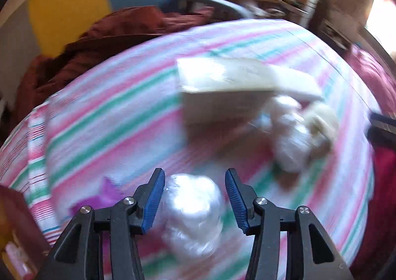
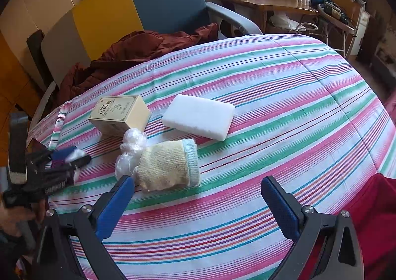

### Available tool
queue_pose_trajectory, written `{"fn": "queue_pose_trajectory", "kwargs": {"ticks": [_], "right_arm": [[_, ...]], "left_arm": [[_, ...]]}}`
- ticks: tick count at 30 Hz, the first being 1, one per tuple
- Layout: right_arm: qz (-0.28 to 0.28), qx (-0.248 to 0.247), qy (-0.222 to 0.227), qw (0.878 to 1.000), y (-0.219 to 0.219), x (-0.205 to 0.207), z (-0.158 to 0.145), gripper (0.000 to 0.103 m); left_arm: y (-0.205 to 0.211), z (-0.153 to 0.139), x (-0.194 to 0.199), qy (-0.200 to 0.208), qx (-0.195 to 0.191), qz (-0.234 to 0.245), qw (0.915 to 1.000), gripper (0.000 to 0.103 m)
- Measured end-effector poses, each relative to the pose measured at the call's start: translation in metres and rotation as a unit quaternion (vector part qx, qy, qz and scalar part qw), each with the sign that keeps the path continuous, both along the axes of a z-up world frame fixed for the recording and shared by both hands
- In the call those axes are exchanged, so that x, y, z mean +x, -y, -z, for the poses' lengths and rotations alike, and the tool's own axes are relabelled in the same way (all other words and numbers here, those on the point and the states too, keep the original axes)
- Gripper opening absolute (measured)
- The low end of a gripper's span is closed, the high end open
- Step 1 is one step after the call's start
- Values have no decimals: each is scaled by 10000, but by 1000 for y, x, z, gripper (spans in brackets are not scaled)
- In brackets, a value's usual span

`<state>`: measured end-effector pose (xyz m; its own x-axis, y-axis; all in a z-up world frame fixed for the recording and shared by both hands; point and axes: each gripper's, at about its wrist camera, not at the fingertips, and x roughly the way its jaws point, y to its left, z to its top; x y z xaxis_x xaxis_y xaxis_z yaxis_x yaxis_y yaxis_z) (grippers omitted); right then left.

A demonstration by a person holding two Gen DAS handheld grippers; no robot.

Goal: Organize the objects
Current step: 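Grasp the plastic-wrapped cotton with the left tool while the right tool grasps the knit sock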

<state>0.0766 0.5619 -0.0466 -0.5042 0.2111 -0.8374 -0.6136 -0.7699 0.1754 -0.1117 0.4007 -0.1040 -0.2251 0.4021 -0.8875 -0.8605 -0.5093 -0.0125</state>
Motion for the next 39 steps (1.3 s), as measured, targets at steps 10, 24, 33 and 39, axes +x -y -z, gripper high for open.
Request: {"fn": "queue_pose_trajectory", "kwargs": {"ticks": [10,24,33,39], "right_arm": [[36,-6,-4,10000,-2,1,0,103],[-55,-69,-56,9999,-2,-4,5,103],[-424,-131,-110,9990,8,-21,16,103],[-505,-28,-19,9987,11,-32,28,103]], "left_arm": [[0,7,24,14,152,-12,9999,48],[8,15,38,-378,624,-374,9966,49],[4,19,33,-432,715,-413,9956,49],[8,18,35,-410,754,-423,9954,49]]}}
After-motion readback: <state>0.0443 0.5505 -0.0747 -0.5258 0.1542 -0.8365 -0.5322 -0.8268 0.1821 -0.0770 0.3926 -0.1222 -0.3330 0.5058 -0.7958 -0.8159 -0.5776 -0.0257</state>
